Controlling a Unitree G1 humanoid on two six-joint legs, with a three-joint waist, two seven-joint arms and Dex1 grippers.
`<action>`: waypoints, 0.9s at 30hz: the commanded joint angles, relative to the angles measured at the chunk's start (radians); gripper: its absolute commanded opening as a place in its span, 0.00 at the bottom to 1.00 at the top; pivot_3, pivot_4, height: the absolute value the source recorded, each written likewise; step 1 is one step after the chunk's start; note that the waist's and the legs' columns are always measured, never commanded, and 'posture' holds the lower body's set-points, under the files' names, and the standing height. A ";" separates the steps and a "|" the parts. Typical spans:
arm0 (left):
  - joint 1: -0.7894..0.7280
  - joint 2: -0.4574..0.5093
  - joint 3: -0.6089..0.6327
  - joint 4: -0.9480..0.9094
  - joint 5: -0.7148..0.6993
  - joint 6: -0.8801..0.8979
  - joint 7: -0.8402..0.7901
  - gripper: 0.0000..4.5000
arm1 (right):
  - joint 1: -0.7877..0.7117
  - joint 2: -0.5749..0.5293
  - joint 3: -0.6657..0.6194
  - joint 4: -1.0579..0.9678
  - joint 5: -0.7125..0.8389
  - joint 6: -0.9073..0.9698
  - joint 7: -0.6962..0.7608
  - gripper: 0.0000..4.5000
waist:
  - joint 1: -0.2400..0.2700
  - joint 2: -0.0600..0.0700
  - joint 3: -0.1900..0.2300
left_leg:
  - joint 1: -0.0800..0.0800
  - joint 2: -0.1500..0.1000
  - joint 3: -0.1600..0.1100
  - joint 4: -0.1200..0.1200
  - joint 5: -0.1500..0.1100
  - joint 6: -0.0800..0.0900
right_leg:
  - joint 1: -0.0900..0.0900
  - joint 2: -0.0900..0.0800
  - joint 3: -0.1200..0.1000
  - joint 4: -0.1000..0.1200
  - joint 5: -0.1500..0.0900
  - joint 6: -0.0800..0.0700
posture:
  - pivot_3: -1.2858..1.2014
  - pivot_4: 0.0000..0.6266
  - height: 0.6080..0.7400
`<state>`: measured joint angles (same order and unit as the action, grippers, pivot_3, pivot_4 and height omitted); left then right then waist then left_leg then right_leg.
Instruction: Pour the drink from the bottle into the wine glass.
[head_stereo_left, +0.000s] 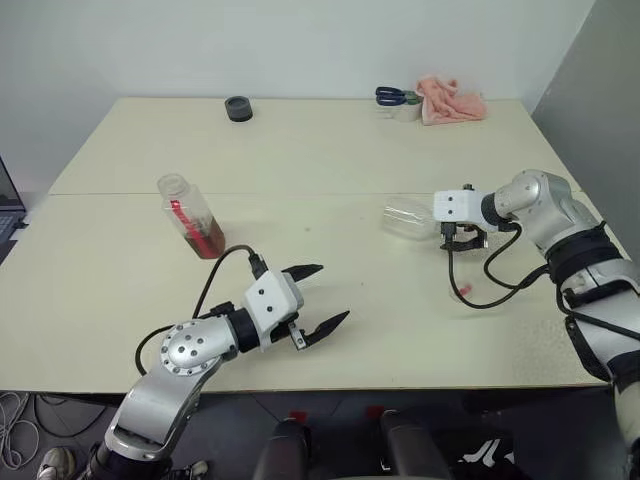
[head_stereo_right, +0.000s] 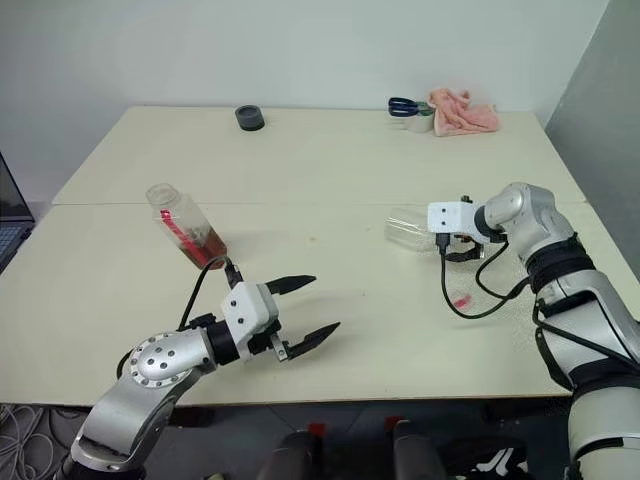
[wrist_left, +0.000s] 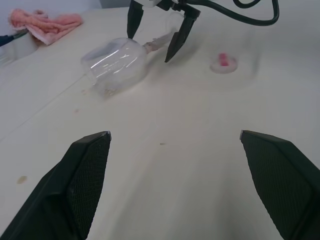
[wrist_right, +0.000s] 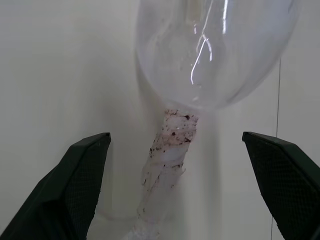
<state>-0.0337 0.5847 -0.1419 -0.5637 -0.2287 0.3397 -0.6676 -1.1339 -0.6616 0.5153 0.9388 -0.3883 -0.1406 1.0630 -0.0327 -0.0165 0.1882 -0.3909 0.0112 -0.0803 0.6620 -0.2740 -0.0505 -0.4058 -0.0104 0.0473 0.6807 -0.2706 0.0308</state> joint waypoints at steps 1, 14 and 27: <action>0.004 -0.010 -0.002 -0.049 0.013 -0.012 0.015 1.00 | -0.052 0.004 -0.010 0.055 -0.026 -0.050 -0.004 0.87 | 0.000 0.000 0.000 | 0.000 0.000 0.000 0.000 0.000 0.000 | 0.000 0.000 0.000 0.000 0.000 0.000 | 0.52 0.24 1.00; 0.015 -0.009 0.000 -0.065 0.014 0.003 0.014 1.00 | -0.082 0.048 -0.038 0.114 -0.049 -0.104 -0.023 0.03 | -0.001 0.001 0.000 | 0.001 0.000 0.000 0.000 0.000 0.000 | 0.000 0.000 0.000 0.001 0.000 -0.001 | 0.52 0.24 1.00; 0.477 -0.249 0.163 -0.258 0.001 0.013 0.310 1.00 | 0.011 0.589 -0.456 -0.057 0.432 0.166 -0.293 0.03 | -0.022 0.003 0.001 | 0.002 0.005 -0.001 -0.001 0.000 0.000 | 0.000 -0.001 0.000 0.002 0.001 -0.003 | 0.52 0.24 1.00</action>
<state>0.4386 0.3486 0.0164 -0.7485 -0.2233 0.3543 -0.3786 -1.1191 -0.0908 0.1213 0.9171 -0.0217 0.0026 0.8323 -0.0545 -0.0139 0.1895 -0.3894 0.0130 -0.0824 0.6609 -0.2741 -0.0504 -0.4057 -0.0093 0.0463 0.6825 -0.2691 0.0282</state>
